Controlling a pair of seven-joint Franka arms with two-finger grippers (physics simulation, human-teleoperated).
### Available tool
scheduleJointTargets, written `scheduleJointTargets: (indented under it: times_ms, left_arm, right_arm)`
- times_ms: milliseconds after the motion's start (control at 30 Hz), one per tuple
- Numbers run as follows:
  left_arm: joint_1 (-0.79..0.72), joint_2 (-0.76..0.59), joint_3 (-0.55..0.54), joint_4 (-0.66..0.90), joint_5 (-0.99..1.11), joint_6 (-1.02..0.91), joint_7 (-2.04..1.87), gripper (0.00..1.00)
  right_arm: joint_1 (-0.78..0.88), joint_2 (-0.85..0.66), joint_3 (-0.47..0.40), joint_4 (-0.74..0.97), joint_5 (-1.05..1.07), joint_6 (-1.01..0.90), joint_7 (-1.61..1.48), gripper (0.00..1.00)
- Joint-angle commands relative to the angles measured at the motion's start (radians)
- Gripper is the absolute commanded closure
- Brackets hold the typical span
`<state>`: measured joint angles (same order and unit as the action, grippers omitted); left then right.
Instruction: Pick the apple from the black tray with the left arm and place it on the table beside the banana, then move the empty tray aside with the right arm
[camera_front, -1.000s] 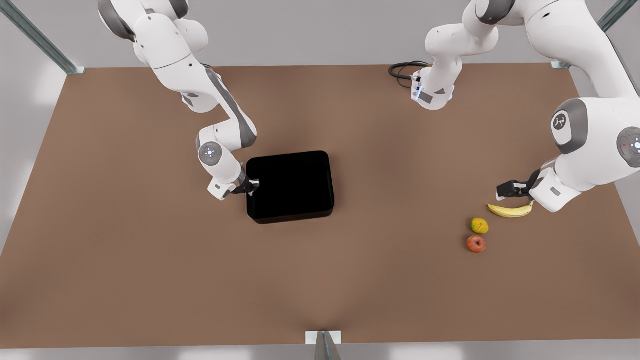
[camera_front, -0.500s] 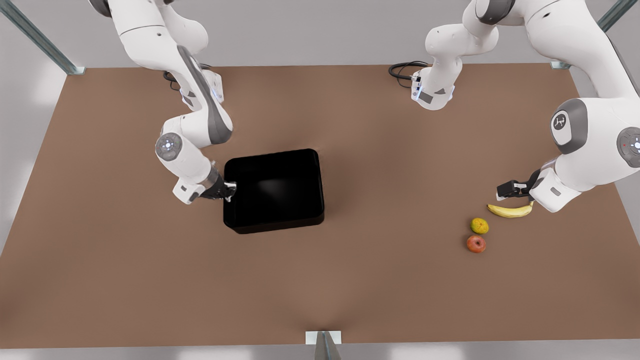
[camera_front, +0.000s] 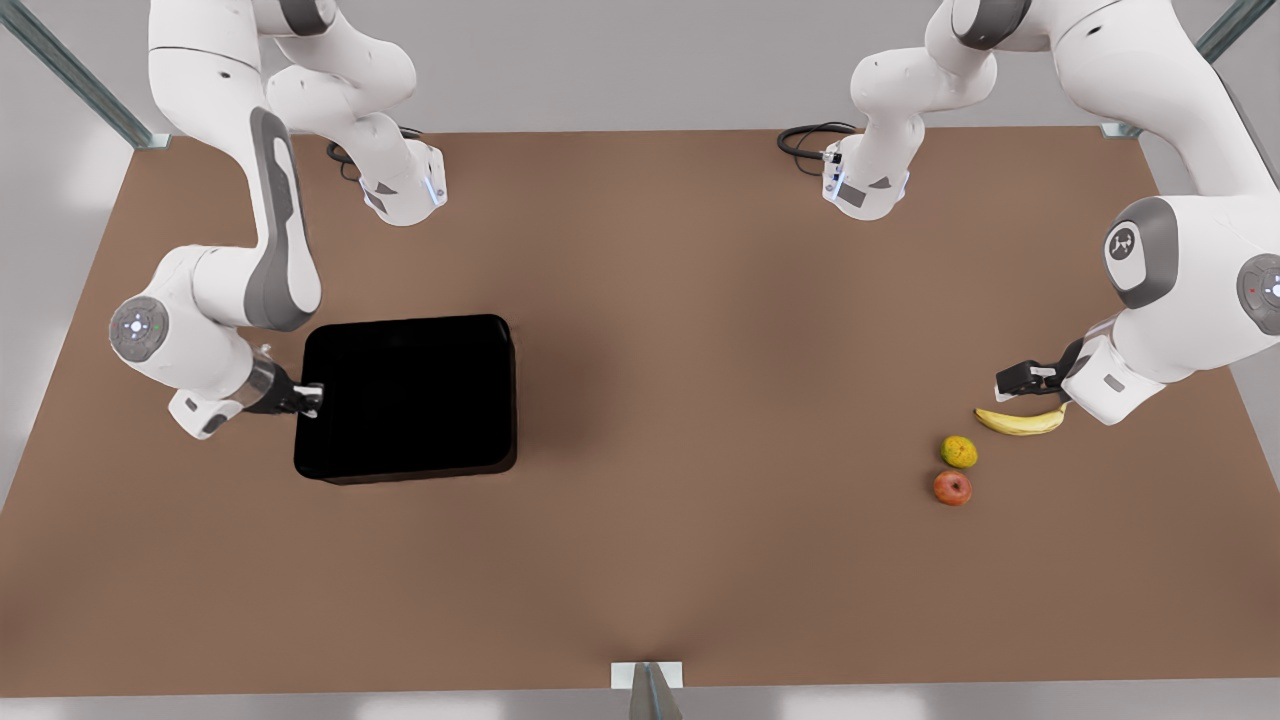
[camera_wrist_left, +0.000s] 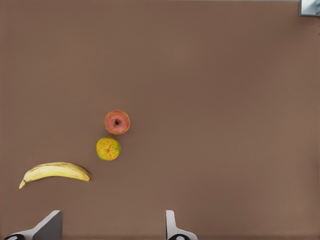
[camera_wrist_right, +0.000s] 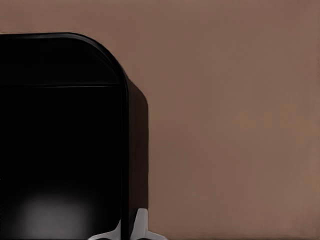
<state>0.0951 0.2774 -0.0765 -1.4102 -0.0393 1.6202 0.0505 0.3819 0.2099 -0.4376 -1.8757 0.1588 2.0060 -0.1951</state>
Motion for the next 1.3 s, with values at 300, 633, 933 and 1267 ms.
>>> scheduleJointTargets:
  times_ms: [300, 633, 933, 1267]
  left_arm:
    - [0.000, 0.000, 0.000, 0.000, 0.001, 0.000, 0.000, 0.00]
    - [-0.003, -0.001, 0.000, -0.006, 0.002, 0.000, 0.003, 0.00]
    - [-0.003, -0.001, 0.000, -0.003, 0.004, 0.000, 0.002, 0.00]
    - [-0.005, -0.001, 0.000, -0.001, 0.002, 0.000, 0.000, 0.00]
  right_arm:
    - [-0.049, 0.230, -0.132, 0.110, 0.048, -0.043, -0.572, 0.96]
    - [-0.063, 0.417, -0.179, 0.207, 0.211, -0.035, -0.630, 0.25]
    - [-0.041, 0.355, -0.055, 0.598, 0.209, -0.412, -0.218, 0.00]
    - [-0.307, 0.460, 0.407, 0.768, -0.183, -0.012, 0.120, 0.00]
